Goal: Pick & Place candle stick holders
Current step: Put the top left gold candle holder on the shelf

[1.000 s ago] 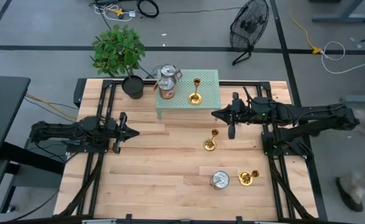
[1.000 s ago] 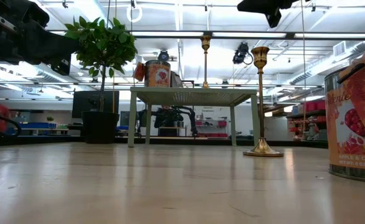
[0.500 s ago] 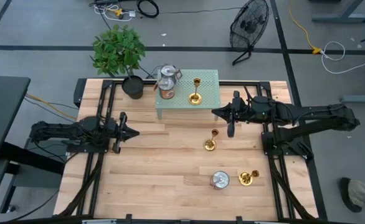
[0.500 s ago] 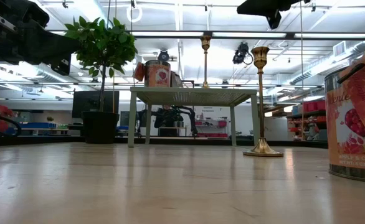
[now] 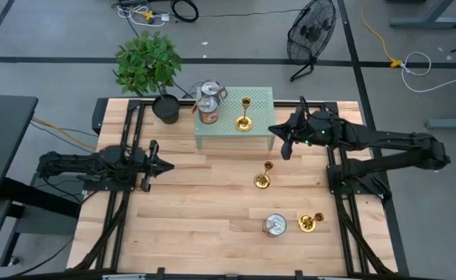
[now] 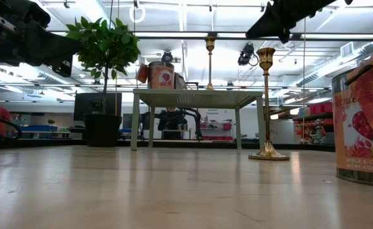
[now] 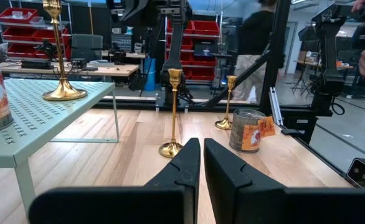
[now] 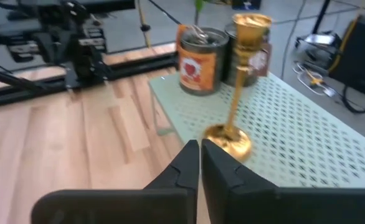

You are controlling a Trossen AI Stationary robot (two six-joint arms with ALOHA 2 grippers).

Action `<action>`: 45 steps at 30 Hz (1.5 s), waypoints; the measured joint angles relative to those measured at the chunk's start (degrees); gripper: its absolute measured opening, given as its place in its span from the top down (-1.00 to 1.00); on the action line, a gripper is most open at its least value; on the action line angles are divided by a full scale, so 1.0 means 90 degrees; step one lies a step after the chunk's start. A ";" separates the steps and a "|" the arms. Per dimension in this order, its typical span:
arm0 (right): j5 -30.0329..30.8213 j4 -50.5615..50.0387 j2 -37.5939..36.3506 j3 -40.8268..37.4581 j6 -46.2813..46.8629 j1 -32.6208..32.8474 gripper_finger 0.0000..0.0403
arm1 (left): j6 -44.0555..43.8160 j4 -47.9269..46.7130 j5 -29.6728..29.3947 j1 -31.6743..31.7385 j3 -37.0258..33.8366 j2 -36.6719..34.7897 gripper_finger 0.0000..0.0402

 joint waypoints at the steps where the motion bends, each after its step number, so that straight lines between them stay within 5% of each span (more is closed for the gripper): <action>1: -0.0017 -0.0045 0.0000 0.0000 -0.0001 -0.0064 0.88 | 0.0000 0.0001 0.0000 0.0001 0.0000 0.0001 0.85; 15: -0.1178 -0.0079 0.0000 0.0000 -0.0473 -0.1101 0.74 | -0.0002 0.0000 0.0000 0.0000 -0.0002 0.0000 0.85; 45: -0.1156 0.0082 0.0002 0.0000 -0.1210 -0.1267 -0.02 | -0.0002 0.0001 0.0000 0.0000 0.0000 0.0002 0.85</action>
